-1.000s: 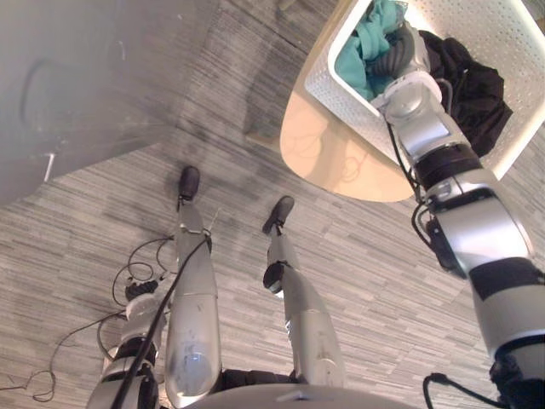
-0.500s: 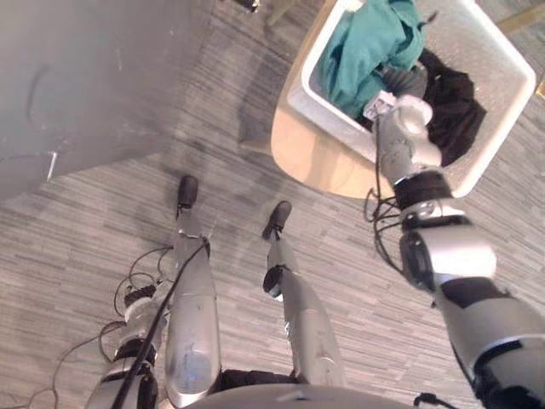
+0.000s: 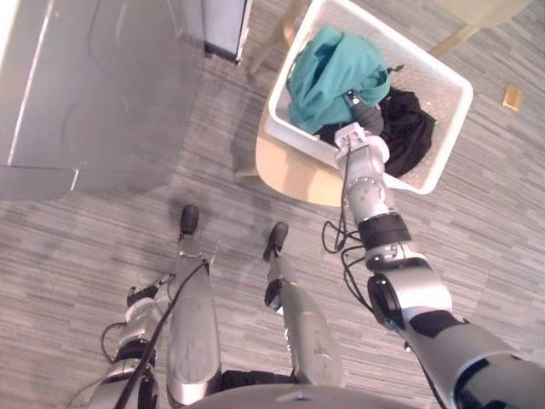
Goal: Pick up the laundry basket with both hands and put the clothes into the washing machine.
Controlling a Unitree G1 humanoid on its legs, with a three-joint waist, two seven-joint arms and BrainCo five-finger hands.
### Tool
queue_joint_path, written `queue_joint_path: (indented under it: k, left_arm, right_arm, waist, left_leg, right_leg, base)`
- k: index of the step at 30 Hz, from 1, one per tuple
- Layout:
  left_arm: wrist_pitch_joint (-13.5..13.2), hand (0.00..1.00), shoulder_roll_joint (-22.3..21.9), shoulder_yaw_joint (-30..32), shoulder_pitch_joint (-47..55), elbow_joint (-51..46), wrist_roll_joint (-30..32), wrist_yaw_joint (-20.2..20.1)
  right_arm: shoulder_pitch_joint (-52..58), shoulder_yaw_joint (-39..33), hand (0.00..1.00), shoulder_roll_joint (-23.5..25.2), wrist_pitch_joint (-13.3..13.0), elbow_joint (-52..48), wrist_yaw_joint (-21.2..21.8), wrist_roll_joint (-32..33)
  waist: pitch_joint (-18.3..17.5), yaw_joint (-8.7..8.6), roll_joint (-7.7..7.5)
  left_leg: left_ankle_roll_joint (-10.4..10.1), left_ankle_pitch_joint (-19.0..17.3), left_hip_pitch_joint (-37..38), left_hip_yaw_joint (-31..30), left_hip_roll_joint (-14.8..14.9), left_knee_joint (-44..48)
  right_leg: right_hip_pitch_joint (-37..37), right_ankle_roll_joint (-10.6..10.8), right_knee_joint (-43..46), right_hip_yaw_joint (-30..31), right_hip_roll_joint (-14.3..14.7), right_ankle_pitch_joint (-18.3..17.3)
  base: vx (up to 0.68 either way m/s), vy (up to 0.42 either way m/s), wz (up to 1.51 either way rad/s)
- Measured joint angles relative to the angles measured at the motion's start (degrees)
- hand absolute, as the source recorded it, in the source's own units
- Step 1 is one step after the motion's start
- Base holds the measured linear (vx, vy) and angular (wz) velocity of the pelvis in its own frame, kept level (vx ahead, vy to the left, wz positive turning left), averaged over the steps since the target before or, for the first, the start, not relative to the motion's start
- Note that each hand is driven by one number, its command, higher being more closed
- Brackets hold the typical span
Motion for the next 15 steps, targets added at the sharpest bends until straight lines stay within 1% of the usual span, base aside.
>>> queue_joint_path:
  k: [1,2,3,4,5,6,7,8,9,11,14,15]
  left_arm:
    - [0.53,0.0,-0.57,-0.59,0.3,-0.08,0.82,-0.36]
    - [1.16,0.0,-1.32,-1.11,0.87,-0.26,2.07,-0.69]
    - [1.38,0.0,-1.73,-1.12,1.3,-0.35,2.65,-0.84]
    - [1.63,0.0,-2.57,-1.11,2.46,-0.28,3.46,-1.27]
    - [2.01,0.0,-3.4,-1.32,3.77,-0.25,4.57,-1.55]
    - [2.1,0.0,-3.72,-1.56,4.47,-0.16,4.71,-1.57]
    - [2.17,0.0,-4.06,-2.05,5.5,0.08,4.77,-1.67]
    - [2.18,0.0,-4.27,-2.27,7.08,0.36,5.65,-2.13]
    - [2.24,0.0,-4.29,-2.24,8.21,0.77,6.22,-2.53]
    - [2.99,0.0,-4.37,-2.39,10.15,1.64,8.37,-2.88]
    - [3.54,0.0,-4.37,-3.94,10.96,2.01,11.45,-3.8]
    - [3.56,0.0,-4.5,-4.77,11.11,1.92,12.11,-4.21]
  right_arm:
    - [2.27,0.01,1.0,0.23,0.26,-2.06,0.16,0.08]
    - [4.44,0.07,1.0,0.53,0.44,-4.33,0.24,0.21]
    - [5.36,0.16,1.0,0.76,0.64,-5.44,0.26,0.21]
    - [7.14,0.3,1.0,1.51,0.92,-7.32,0.43,0.19]
    - [9.04,0.95,1.0,1.86,1.19,-8.77,0.71,0.14]
    - [9.78,1.5,1.0,1.89,1.35,-9.08,0.85,0.13]
    - [10.98,2.41,1.0,1.94,1.5,-9.82,0.97,0.12]
    - [12.6,3.25,1.0,2.71,1.57,-10.67,1.93,-0.13]
    - [13.78,4.05,1.0,3.45,1.65,-11.09,2.29,-0.21]
    - [16.47,5.91,1.0,4.42,2.72,-13.26,3.16,-0.29]
    - [17.4,7.61,1.0,4.92,3.02,-15.67,4.54,-0.45]
    - [17.59,7.74,1.0,5.0,3.52,-16.68,4.7,-1.06]
  waist:
    - [-0.39,-0.17,0.85]
    - [-1.06,-0.34,1.99]
    - [-1.34,-0.48,2.43]
    - [-2.63,-0.87,3.57]
    - [-4.9,-1.1,4.52]
    - [-5.89,-1.14,4.92]
    - [-7.07,-1.2,5.62]
    - [-8.46,-1.36,6.21]
    - [-9.88,-1.52,6.46]
    - [-13.06,-2.26,7.04]
    - [-15.42,-2.79,7.51]
    - [-16.55,-2.92,7.66]
  left_leg:
    - [0.16,0.13,2.44,0.23,-0.48,-1.23]
    - [0.4,0.31,4.8,0.76,-0.89,-2.4]
    - [0.5,0.41,6.02,1.0,-1.11,-3.05]
    - [0.54,0.44,8.1,1.28,-1.64,-4.6]
    - [0.74,0.61,9.4,1.5,-2.11,-6.17]
    - [0.85,0.74,10.2,1.58,-2.27,-6.88]
    - [0.95,0.89,11.63,1.88,-2.4,-7.91]
    - [1.02,0.99,13.84,2.41,-2.45,-9.31]
    - [1.02,1.01,15.2,2.81,-2.44,-10.09]
    - [0.8,1.17,17.48,3.07,-2.49,-11.69]
    - [1.07,1.16,20.02,3.46,-2.6,-12.61]
    - [1.19,1.0,20.5,3.49,-2.69,-12.7]
  right_leg:
    - [1.43,0.54,0.94,-0.01,-0.66,-0.7]
    - [2.68,0.43,2.07,0.02,-1.27,-1.88]
    - [3.31,0.77,2.6,0.09,-1.63,-2.17]
    - [4.28,0.92,3.32,0.18,-2.25,-3.31]
    - [4.39,1.15,3.96,0.4,-2.82,-3.88]
    - [4.67,1.29,4.08,0.57,-3.02,-4.09]
    - [5.5,1.54,4.07,0.71,-3.21,-4.43]
    - [6.85,1.41,4.08,0.98,-3.32,-4.81]
    - [7.56,1.51,4.07,1.34,-3.33,-5.19]
    - [8.94,1.97,4.16,1.38,-3.45,-6.0]
    - [10.69,2.62,4.08,1.48,-3.62,-6.54]
    - [11.38,2.81,4.01,1.43,-3.71,-6.83]
  base:
    - [0.05,0.019,0.14]
    - [0.05,0.026,0.14]
    - [0.05,0.029,0.11]
    - [0.06,0.036,0.04]
    - [0.06,0.036,0.02]
    - [0.09,0.033,-0.04]
    - [0.11,0.023,-0.07]
    - [0.11,0.019,-0.11]
    - [0.12,0.01,-0.11]
    - [0.13,0.008,-0.05]
    - [0.1,0.004,-0.02]
    - [0.1,0.004,0.0]
